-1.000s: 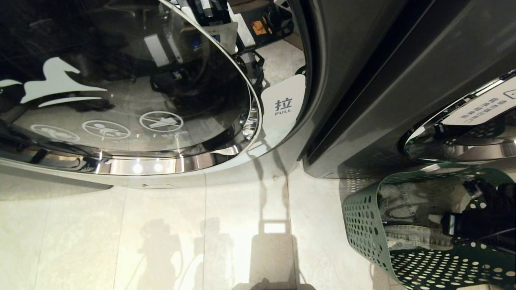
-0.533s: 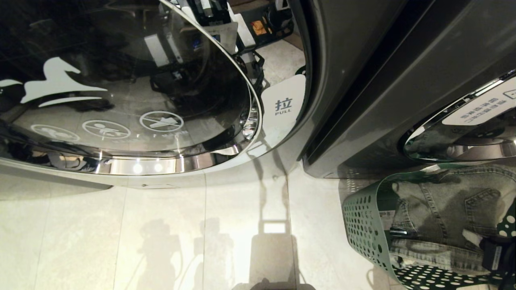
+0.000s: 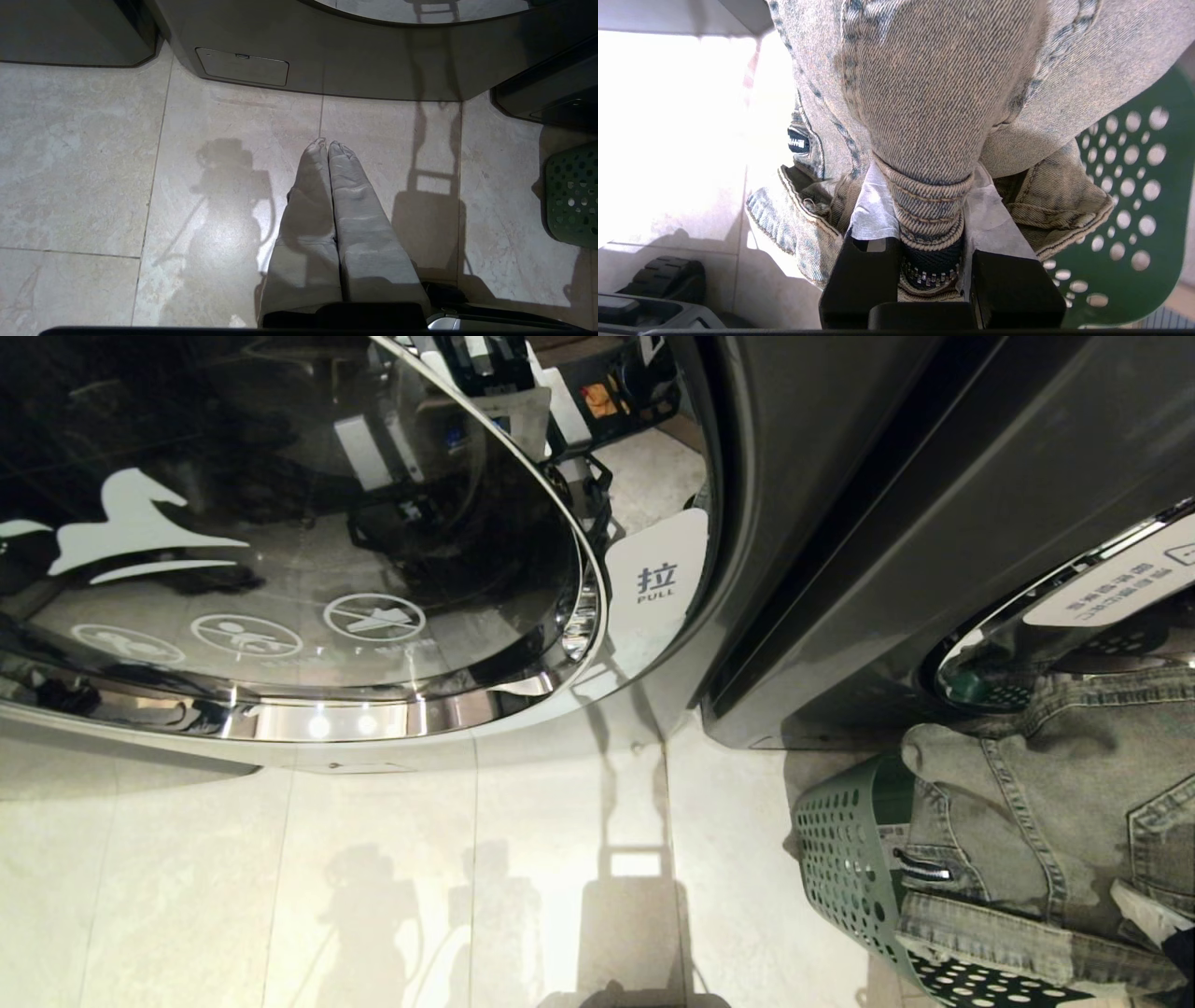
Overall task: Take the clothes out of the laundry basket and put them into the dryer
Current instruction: Take the clothes out of the basket
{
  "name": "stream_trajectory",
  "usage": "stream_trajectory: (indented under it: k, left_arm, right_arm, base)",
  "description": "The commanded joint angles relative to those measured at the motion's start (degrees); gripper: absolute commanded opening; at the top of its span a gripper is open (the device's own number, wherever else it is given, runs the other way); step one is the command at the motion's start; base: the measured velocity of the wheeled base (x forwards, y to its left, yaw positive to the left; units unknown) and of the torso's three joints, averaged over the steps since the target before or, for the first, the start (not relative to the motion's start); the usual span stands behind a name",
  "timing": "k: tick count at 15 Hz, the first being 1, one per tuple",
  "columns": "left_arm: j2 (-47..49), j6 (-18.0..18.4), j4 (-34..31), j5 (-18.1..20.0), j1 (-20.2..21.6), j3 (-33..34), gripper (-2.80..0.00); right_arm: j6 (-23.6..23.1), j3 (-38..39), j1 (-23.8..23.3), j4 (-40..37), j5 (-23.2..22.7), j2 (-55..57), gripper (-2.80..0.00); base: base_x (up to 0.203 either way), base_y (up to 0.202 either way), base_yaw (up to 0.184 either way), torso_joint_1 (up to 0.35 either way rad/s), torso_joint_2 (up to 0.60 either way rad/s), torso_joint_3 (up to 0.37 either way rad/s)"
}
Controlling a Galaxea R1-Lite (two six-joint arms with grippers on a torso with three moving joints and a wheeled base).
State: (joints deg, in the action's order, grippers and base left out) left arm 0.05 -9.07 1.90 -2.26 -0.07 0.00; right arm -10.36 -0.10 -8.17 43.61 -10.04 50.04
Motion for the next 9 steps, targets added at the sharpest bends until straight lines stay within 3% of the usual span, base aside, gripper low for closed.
stream_trajectory:
  k: [1, 7, 9]
  left_arm:
    - [0.04, -0.07, 0.03, -0.03, -0.01, 1.76, -2.8]
    - [0.04, -0.07, 0.03, -0.03, -0.01, 1.76, -2.8]
    - [0.04, -0.07, 0.03, -0.03, -0.01, 1.76, -2.8]
  right_arm:
    - [-0.11, 0.39, 2.82, -1.8, 1.01, -6.08, -2.8]
    - [1.57, 0.31, 7.54, -25.31, 3.64, -23.2, -2.8]
    - [1.93, -0.13, 9.51, -36.58, 4.41, -32.17, -2.8]
  base:
    - [0.0, 0.0, 0.0, 0.0, 0.0, 0.0]
    - [0.0, 0.0, 0.0, 0.0, 0.0, 0.0]
    - [0.0, 0.0, 0.0, 0.0, 0.0, 0.0]
